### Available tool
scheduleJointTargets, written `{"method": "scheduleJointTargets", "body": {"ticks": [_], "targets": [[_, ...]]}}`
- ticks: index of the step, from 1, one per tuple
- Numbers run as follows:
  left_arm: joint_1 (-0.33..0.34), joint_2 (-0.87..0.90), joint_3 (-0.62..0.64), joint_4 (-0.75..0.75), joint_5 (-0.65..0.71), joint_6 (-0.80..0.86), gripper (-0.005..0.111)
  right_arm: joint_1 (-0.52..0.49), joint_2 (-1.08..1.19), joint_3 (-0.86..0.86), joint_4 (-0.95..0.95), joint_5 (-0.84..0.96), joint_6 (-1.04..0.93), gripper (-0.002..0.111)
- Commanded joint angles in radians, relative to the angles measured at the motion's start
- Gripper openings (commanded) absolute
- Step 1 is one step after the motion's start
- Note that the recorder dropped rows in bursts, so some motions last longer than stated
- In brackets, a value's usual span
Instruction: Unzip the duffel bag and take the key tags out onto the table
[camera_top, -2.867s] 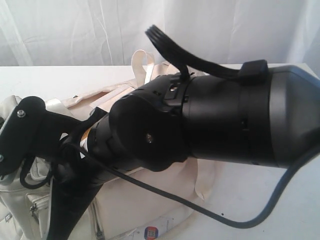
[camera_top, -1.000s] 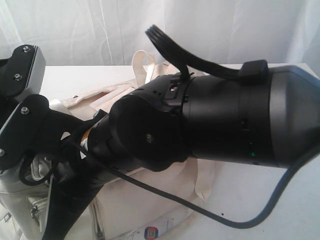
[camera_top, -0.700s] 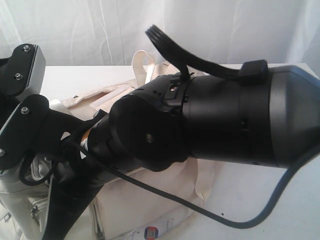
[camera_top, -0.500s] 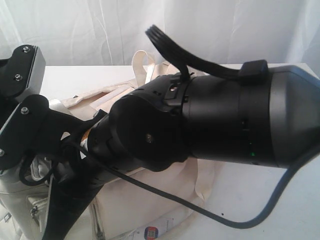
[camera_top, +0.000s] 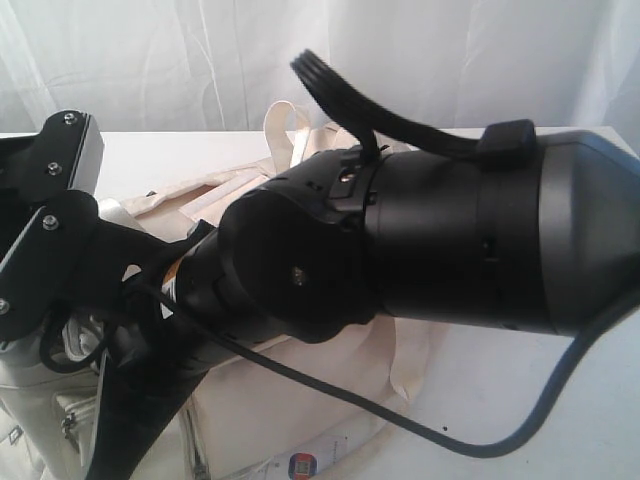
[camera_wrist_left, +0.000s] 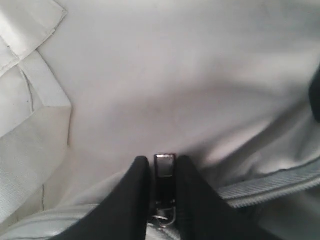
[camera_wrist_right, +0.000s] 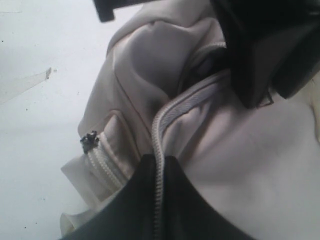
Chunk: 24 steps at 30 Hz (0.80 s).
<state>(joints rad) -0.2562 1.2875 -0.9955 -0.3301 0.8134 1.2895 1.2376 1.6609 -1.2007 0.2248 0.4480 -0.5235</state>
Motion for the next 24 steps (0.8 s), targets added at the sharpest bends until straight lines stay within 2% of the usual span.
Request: {"method": "scheduleJointTargets", "body": {"ticks": [1,2,14,24], "targets": [[-0.008,-0.002,0.005,-0.002,0.026,-0.008,0.007,-0.002,-0.008,0.004,0.010,0.038,0.007,0.000],[-0.008,-0.007,0.005,-0.007,0.029,-0.008,0.000,-0.002,-0.008,0.004,0.010,0.038,0.007,0.000],[-0.015,-0.079,0.005,-0.006,-0.073,-0.024,0.000,-0.002,-0.008,0.004,0.010,0.038,0.007,0.000],[-0.011,-0.077,0.005,0.116,-0.199,-0.158,0.000,-0.002,-0.008,0.004,0.010,0.044,0.007,0.000]]}}
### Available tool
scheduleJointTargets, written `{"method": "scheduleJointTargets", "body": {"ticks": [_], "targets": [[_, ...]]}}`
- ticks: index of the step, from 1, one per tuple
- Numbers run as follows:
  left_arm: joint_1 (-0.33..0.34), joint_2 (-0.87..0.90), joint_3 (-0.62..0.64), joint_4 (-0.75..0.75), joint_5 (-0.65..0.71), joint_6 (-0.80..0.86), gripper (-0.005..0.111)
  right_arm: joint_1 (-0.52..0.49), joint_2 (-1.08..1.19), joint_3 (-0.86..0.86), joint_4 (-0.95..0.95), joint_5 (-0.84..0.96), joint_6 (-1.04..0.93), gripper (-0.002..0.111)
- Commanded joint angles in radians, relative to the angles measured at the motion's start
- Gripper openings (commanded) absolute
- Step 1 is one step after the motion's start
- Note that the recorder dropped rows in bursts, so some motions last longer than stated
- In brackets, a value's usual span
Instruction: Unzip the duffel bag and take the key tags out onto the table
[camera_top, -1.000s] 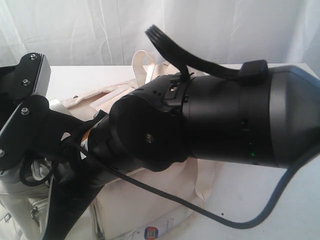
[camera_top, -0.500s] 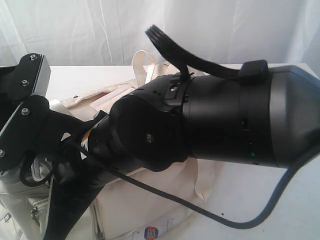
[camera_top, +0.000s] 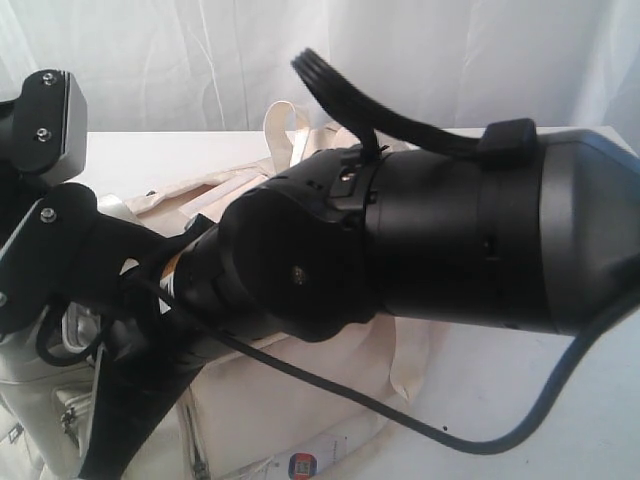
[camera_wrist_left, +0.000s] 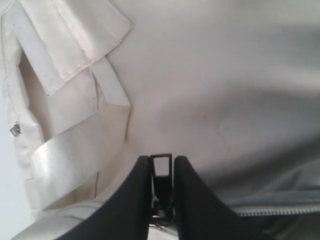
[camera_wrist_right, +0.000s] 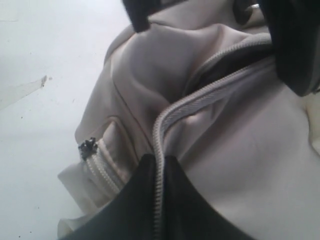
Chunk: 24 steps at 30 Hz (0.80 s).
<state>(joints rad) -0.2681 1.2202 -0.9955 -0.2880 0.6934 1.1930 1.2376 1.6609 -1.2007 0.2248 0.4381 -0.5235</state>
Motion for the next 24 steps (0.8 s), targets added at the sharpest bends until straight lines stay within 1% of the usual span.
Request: {"method": "scheduleJointTargets", "body": {"ticks": [1,10,17,21,24], "targets": [[0.001,-0.010,0.005,0.079,-0.088,-0.076,0.000,-0.002,-0.008,0.004,0.010,0.054,0.007,0.000],[0.007,0.004,0.005,0.090,-0.248,-0.097,0.000,-0.002,-0.008,0.004,0.010,0.054,0.007,0.000],[0.007,0.049,0.005,0.097,-0.294,-0.100,0.000,-0.002,-0.008,0.004,0.008,0.058,0.005,0.000],[0.007,0.052,0.005,0.097,-0.358,-0.150,0.000,-0.002,-0.008,0.004,0.007,0.064,0.005,0.000],[0.007,0.052,0.005,0.110,-0.367,-0.150,0.000,-0.002,-0.008,0.004,0.007,0.069,0.005,0.000]]}}
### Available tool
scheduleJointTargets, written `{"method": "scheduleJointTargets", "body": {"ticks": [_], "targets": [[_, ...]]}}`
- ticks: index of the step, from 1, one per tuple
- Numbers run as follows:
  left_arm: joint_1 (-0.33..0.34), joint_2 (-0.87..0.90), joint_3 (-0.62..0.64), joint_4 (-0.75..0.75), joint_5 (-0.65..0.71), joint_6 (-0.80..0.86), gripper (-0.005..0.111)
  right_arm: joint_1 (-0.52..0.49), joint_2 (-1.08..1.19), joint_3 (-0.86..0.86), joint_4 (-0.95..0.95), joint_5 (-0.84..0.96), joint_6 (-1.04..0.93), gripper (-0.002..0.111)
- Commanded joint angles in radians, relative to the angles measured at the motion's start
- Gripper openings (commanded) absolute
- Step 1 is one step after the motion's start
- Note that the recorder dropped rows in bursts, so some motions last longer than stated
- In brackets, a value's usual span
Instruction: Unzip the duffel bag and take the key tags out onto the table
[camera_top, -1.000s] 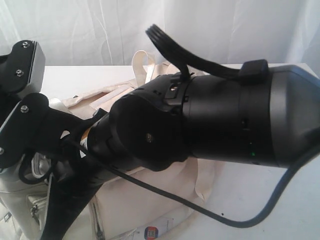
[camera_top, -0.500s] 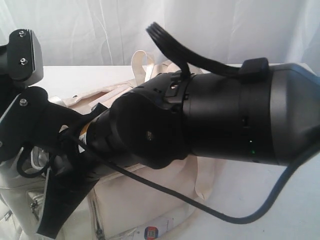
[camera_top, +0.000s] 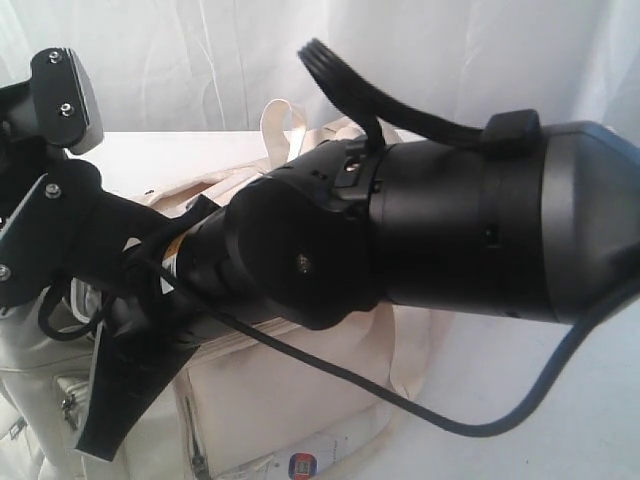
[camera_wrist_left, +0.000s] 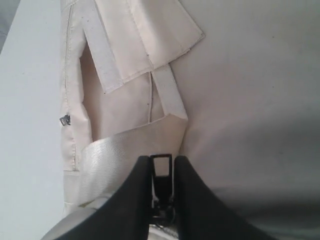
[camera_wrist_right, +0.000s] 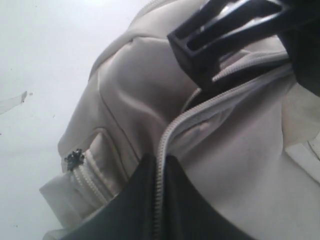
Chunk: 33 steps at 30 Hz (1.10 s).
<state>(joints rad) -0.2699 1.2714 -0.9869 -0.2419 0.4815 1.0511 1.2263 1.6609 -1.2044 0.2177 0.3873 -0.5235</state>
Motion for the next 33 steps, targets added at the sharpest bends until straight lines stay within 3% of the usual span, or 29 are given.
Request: {"method": "scheduleJointTargets", "body": {"ticks": [1,8,13,24,33], "targets": [[0.009,0.000,-0.004,0.074,-0.156,-0.008,0.000,0.009,-0.008,0.008,0.014,0.119,0.005,0.000],[0.134,0.010,-0.004,0.073,-0.213,-0.054,0.000,0.009,-0.008,0.008,0.014,0.128,0.005,0.000],[0.134,0.022,-0.004,0.073,-0.381,-0.054,0.000,0.009,-0.008,0.008,0.014,0.128,0.005,0.000],[0.135,0.114,-0.004,0.073,-0.558,-0.054,0.000,0.009,-0.008,0.008,0.014,0.144,0.005,0.000],[0.188,0.151,-0.004,0.023,-0.639,-0.088,0.000,0.009,-0.008,0.008,0.014,0.145,0.005,0.000]]}}
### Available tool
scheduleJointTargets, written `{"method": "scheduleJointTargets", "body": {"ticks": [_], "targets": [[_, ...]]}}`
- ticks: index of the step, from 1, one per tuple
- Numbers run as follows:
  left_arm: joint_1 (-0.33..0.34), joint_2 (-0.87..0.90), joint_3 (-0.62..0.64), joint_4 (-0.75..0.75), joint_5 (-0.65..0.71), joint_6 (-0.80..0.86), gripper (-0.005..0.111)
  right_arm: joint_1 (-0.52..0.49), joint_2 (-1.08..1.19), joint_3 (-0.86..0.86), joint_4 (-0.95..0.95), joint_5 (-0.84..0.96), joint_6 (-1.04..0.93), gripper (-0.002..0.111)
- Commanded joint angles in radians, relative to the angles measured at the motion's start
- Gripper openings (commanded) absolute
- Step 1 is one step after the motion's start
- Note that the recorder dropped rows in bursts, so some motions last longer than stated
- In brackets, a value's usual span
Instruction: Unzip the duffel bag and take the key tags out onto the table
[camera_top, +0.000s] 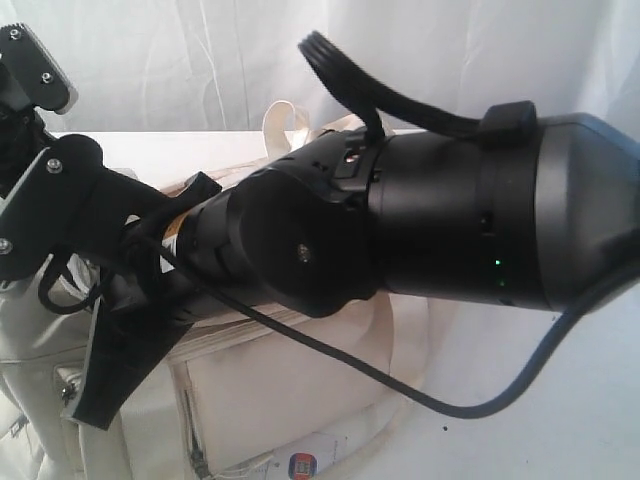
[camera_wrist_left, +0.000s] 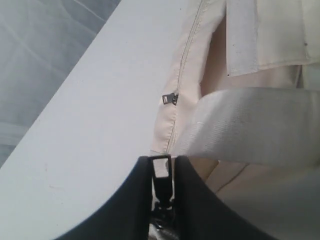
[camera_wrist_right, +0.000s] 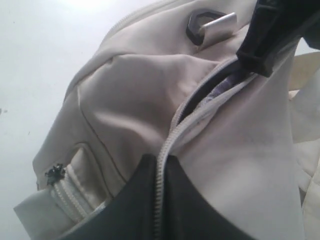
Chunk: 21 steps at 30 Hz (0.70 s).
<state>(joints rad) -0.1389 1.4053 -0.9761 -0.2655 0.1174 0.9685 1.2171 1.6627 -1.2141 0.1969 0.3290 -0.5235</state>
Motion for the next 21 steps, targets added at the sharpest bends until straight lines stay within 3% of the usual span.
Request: {"method": "scheduleJointTargets", "body": {"ticks": [1,4,9,11,21], "targets": [[0.057,0.017,-0.014,0.046,-0.273,-0.006,0.000,0.018,-0.010,0.018,0.035,0.203,0.005,0.000],[0.057,0.015,-0.014,0.046,-0.246,-0.010,0.012,0.018,-0.010,0.018,0.035,0.203,0.007,0.000],[0.057,-0.009,-0.014,0.046,-0.211,-0.010,0.056,0.018,-0.010,0.018,0.035,0.203,0.016,0.000],[0.055,-0.035,-0.014,0.043,-0.192,-0.012,0.065,0.018,-0.010,0.018,0.036,0.203,0.033,0.000],[0.055,-0.267,-0.014,0.032,0.013,-0.098,0.067,0.018,-0.010,0.018,0.036,0.169,0.038,0.000]]}}
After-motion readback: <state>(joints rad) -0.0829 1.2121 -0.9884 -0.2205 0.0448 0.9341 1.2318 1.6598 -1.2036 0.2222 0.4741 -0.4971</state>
